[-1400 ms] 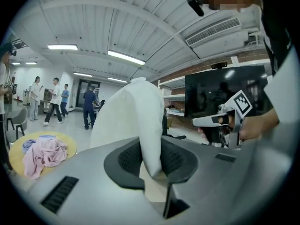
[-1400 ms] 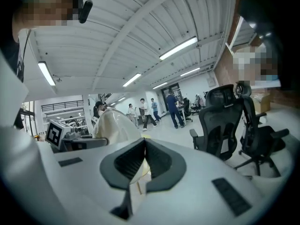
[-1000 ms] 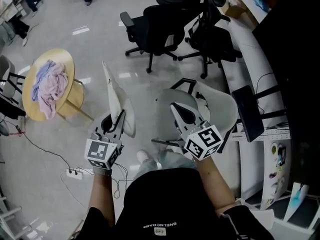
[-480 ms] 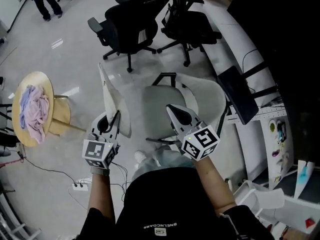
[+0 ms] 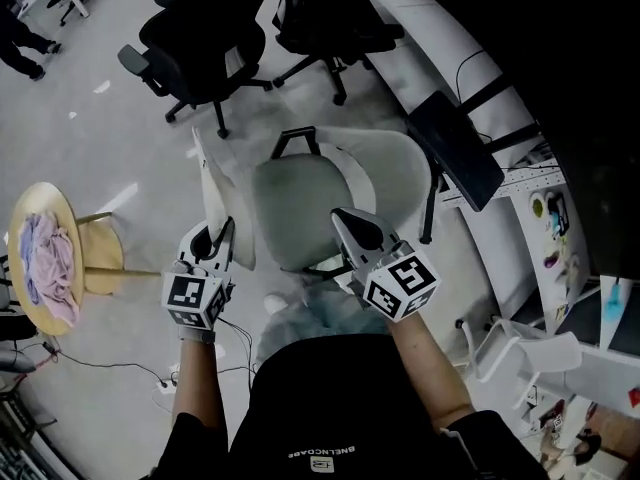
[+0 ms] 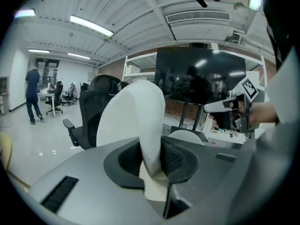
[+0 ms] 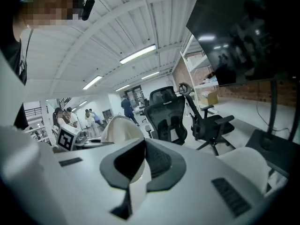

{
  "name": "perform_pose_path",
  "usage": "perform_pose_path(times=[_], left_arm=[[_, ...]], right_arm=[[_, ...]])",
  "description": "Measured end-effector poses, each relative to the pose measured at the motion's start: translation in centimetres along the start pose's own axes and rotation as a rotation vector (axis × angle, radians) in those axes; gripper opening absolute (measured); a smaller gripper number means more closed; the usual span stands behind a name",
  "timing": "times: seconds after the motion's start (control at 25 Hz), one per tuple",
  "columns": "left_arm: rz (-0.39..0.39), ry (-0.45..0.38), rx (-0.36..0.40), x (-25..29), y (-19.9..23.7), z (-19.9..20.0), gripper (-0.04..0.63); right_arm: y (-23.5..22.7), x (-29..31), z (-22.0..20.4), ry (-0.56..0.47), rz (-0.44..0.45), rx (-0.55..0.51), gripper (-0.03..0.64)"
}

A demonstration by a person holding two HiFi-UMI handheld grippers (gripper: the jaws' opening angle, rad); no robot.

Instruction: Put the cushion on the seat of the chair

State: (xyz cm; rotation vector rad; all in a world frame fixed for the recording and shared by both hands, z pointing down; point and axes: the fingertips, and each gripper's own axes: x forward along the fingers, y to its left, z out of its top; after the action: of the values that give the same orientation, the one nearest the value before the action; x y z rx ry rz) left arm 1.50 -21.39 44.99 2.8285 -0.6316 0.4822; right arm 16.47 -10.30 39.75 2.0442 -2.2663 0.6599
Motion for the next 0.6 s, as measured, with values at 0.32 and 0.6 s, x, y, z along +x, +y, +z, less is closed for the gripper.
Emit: perform_pose_path(times=[0.32,0.6], left_arm=[[-0.083,0.076,-0.012,4.8,-1.2,-3.8,0.072],[-0.112,0.172,0.020,7.9,-1.7,-7.7,0.072]], right_arm=[[-2.9,-1.1,-4.6,0.054,-0.070,0.076,0.009],[-4.2,-1.7,-7.5,0.089,-0.094,0.123,0.009]])
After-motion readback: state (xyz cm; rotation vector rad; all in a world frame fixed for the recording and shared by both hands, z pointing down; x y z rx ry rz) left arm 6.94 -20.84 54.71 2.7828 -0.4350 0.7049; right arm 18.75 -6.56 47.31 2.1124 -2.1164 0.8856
